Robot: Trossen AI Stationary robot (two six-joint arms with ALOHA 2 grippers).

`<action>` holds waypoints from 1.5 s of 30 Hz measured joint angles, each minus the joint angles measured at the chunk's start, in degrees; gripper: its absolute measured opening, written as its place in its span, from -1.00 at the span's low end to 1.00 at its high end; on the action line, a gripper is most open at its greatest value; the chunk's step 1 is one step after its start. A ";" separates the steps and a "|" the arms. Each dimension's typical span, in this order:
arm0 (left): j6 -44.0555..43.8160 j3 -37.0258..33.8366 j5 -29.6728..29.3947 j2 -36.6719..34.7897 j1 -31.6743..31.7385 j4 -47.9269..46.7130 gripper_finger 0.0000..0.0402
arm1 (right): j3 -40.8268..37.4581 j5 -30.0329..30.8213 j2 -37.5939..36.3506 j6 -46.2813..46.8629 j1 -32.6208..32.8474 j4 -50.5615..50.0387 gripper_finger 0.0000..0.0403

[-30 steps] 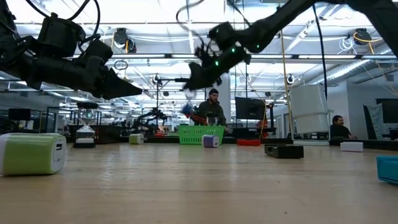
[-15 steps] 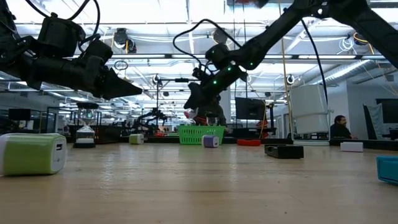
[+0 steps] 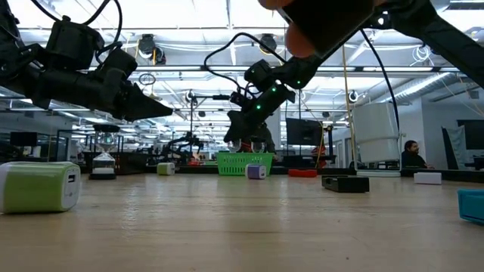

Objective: Pick & Place Office items
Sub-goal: Put the blue hourglass into the green basket, then put the right purple charger adapter into the yellow basket

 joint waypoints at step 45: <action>-2.31 0.00 0.90 0.00 0.00 -0.87 -0.83 | -30.95 4.62 -32.62 3.31 12.07 6.63 -0.52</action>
